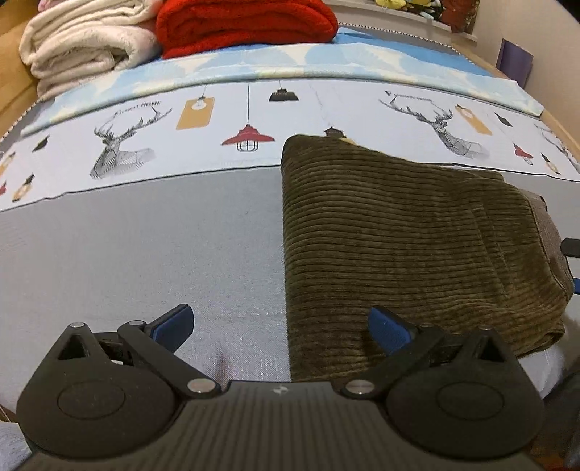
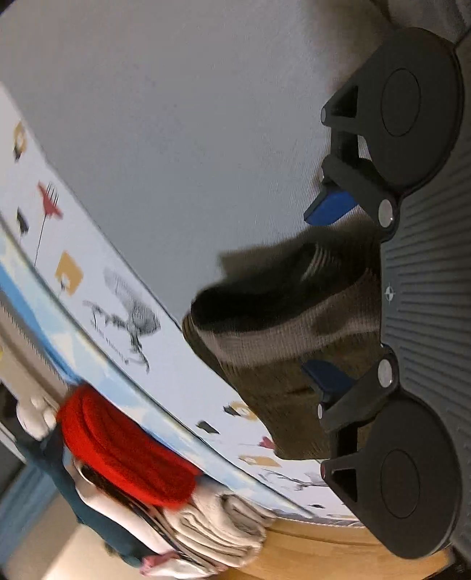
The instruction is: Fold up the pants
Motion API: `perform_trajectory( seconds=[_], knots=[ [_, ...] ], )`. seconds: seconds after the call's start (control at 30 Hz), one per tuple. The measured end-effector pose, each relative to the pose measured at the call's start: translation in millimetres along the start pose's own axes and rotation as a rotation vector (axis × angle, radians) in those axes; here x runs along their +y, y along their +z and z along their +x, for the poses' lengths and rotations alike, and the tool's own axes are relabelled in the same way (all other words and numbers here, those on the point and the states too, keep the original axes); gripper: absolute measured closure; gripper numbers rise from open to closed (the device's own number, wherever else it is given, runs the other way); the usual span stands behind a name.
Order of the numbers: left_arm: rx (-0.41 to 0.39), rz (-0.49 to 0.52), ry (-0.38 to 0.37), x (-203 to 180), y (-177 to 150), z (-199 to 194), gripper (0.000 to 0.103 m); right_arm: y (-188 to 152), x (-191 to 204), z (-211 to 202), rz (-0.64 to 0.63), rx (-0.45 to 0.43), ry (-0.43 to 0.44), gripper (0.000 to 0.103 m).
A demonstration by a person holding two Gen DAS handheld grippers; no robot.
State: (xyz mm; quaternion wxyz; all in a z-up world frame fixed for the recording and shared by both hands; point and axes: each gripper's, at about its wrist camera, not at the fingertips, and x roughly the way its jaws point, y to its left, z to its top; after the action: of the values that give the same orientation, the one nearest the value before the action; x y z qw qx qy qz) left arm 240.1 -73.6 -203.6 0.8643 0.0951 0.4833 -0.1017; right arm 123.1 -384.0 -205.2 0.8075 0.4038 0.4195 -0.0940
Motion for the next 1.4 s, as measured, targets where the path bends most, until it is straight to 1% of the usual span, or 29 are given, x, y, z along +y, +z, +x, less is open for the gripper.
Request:
perform_trajectory(
  seconds=[0.13, 0.17, 0.23, 0.3, 0.33, 0.43, 0.53, 0.73, 0.8, 0.9, 0.93, 0.97, 1.0, 1.03, 1.07, 1.1, 1.17, 1.27, 1.33, 1.4],
  knots=[
    [0.055, -0.038, -0.032, 10.7, 2.5, 18.8, 0.0, -2.8, 8.9, 20.8, -0.038, 0.068, -0.075, 0.018],
    [0.073, -0.053, -0.041, 14.3, 3.1, 24.1, 0.0, -2.6, 10.9, 24.9, -0.038, 0.08, -0.082, 0.018],
    [0.102, -0.086, -0.067, 21.5, 3.8, 33.5, 0.0, -2.3, 13.5, 32.7, -0.036, 0.095, -0.092, 0.016],
    [0.12, -0.116, -0.096, 27.8, 4.8, 39.9, 0.0, -2.6, 14.1, 40.0, -0.034, 0.11, -0.112, 0.01],
    [0.129, -0.131, -0.108, 30.5, 5.6, 43.1, 0.0, -2.8, 13.8, 43.7, -0.028, 0.118, -0.119, 0.009],
    [0.148, -0.161, -0.133, 35.2, 9.7, 52.1, 0.0, -2.8, 14.2, 53.3, -0.009, 0.14, -0.123, 0.005],
    [0.153, -0.159, -0.139, 34.5, 15.8, 58.3, 0.0, -3.2, 14.9, 58.7, -0.009, 0.145, -0.124, 0.001],
    [0.177, -0.128, -0.157, 27.2, 26.3, 71.7, 0.0, -2.3, 17.1, 62.0, -0.028, 0.141, -0.121, 0.0],
    [0.196, -0.128, -0.17, 26.0, 28.4, 77.3, 0.0, -1.1, 16.4, 63.3, -0.025, 0.144, -0.112, 0.0],
    [0.246, -0.153, -0.207, 25.8, 33.7, 87.8, 0.001, -0.3, 16.5, 64.0, -0.025, 0.145, -0.099, 0.0],
    [0.251, -0.158, -0.231, 24.9, 35.6, 89.1, 0.004, -0.9, 17.8, 63.3, -0.042, 0.149, -0.094, 0.002],
    [0.24, -0.149, -0.244, 22.5, 37.2, 88.4, 0.027, -1.1, 20.7, 62.5, -0.072, 0.154, -0.076, 0.015],
    [0.222, -0.131, -0.286, 18.9, 39.3, 85.7, 0.053, 1.2, 23.3, 63.8, -0.081, 0.158, -0.072, 0.022],
    [0.214, -0.126, -0.298, 14.8, 41.3, 82.0, 0.053, 2.2, 22.3, 62.2, -0.072, 0.161, -0.059, 0.027],
    [0.201, -0.12, -0.263, 9.2, 42.6, 78.0, 0.057, 3.2, 20.8, 60.7, -0.061, 0.162, -0.051, 0.033],
    [0.195, -0.117, -0.248, 5.8, 42.3, 76.6, 0.059, 3.7, 20.7, 59.9, -0.055, 0.162, -0.043, 0.039],
    [0.167, -0.097, -0.225, 0.8, 38.3, 72.5, 0.062, 2.4, 27.1, 57.4, -0.096, 0.151, -0.039, 0.045],
    [0.138, -0.08, -0.212, -0.8, 32.6, 65.5, 0.066, 0.7, 43.4, 53.8, -0.208, 0.132, -0.067, 0.05],
    [0.137, -0.097, -0.205, -2.3, 31.0, 61.7, 0.067, 5.9, 53.7, 53.0, -0.266, 0.13, -0.079, 0.052],
    [0.133, -0.108, -0.201, -7.3, 35.1, 59.2, 0.071, 13.6, 63.1, 53.1, -0.318, 0.111, -0.082, 0.055]
  ],
)
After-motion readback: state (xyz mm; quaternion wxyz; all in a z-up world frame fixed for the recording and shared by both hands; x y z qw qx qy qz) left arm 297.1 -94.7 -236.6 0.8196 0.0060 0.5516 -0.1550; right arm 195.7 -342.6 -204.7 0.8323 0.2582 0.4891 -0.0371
